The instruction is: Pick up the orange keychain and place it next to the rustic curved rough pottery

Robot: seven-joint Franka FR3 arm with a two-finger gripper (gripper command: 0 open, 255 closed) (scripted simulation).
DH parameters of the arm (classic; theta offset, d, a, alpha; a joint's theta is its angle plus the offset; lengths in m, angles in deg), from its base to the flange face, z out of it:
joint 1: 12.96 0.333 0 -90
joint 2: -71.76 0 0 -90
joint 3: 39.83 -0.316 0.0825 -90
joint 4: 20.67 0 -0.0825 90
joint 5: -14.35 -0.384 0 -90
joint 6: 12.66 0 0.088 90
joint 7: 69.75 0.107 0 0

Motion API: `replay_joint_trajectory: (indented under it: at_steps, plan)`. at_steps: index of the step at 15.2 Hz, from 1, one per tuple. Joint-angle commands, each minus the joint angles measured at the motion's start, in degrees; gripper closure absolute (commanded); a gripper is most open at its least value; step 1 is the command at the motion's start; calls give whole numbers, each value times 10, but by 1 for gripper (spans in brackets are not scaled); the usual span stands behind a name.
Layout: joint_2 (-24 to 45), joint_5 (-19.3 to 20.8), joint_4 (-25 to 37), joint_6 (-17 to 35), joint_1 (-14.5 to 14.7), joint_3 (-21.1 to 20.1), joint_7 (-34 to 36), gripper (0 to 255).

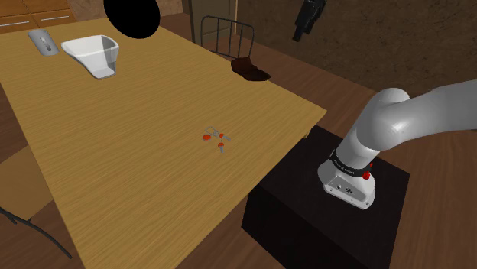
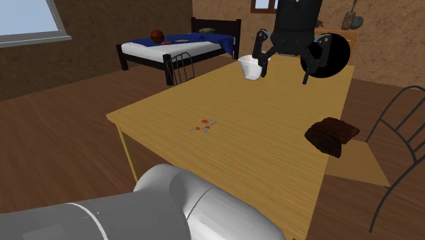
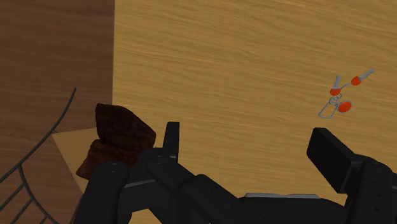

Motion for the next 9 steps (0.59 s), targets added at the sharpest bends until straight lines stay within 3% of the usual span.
replay_joint_trajectory:
  at_steps: [1,9]
  plan:
    - [0,0,0,0,0,0,0,0]
    - [50,-43,-68,108,36,-65,45,0]
